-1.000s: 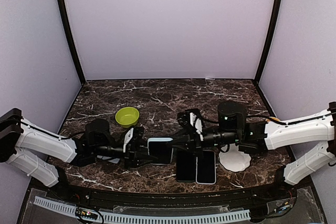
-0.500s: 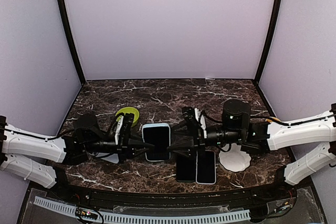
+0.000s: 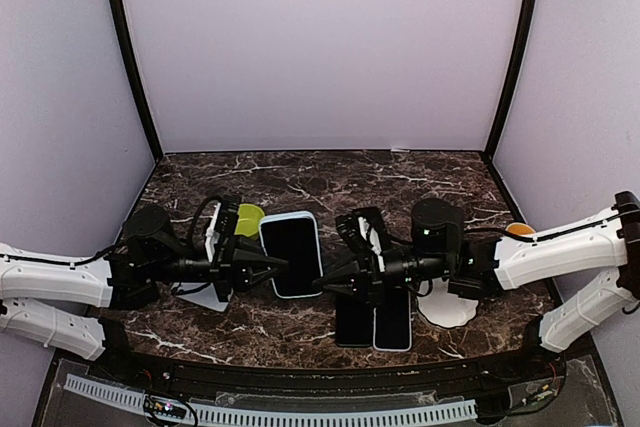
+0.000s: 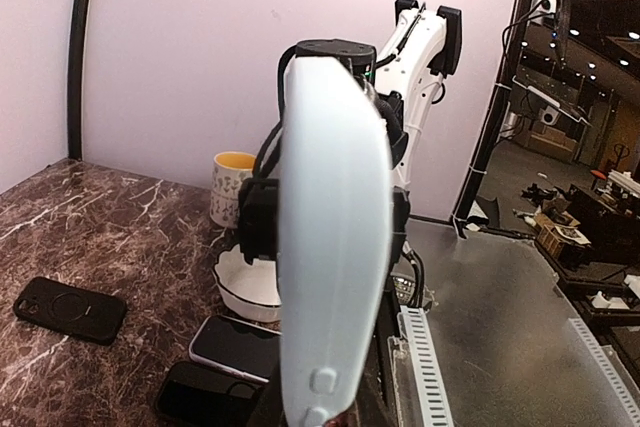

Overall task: Put the phone into the phone case
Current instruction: Press the corner of the phone case at the bottom right corner of the phone case, then pass from the left arm to the right, then place the phone with the phone case at the center of the board, then pick up the phone case from the center of the board, then pass from the right arm to the left

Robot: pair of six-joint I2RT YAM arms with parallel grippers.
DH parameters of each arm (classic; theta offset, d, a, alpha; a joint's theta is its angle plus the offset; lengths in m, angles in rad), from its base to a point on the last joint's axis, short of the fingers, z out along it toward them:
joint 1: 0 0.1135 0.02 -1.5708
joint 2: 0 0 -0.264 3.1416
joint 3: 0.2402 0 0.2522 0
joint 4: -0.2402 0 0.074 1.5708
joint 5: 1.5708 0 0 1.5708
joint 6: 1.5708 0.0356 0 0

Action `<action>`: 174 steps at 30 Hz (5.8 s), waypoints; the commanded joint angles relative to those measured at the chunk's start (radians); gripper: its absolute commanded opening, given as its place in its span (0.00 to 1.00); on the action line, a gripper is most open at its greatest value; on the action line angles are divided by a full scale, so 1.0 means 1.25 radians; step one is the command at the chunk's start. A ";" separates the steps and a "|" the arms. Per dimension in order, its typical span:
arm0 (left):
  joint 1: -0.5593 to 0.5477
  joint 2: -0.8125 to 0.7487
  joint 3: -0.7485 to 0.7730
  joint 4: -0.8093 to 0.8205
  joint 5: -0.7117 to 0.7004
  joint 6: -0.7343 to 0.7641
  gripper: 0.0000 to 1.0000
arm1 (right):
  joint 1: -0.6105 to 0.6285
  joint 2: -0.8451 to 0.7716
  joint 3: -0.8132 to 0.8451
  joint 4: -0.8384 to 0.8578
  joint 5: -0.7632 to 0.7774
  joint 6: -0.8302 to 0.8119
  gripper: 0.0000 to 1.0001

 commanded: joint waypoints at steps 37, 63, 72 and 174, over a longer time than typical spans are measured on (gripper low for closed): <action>0.007 -0.053 0.082 -0.341 -0.288 -0.053 0.82 | -0.053 0.013 0.091 -0.146 0.216 0.438 0.00; 0.187 0.117 0.349 -0.861 -0.388 0.092 0.95 | 0.019 0.341 0.074 -0.061 0.213 0.873 0.18; 0.196 0.067 0.307 -0.825 -0.404 0.100 0.95 | 0.050 0.328 0.137 -0.303 0.384 0.849 0.30; 0.120 -0.046 0.400 -0.671 0.168 0.705 0.68 | -0.062 0.058 0.441 -0.567 -0.202 0.050 0.53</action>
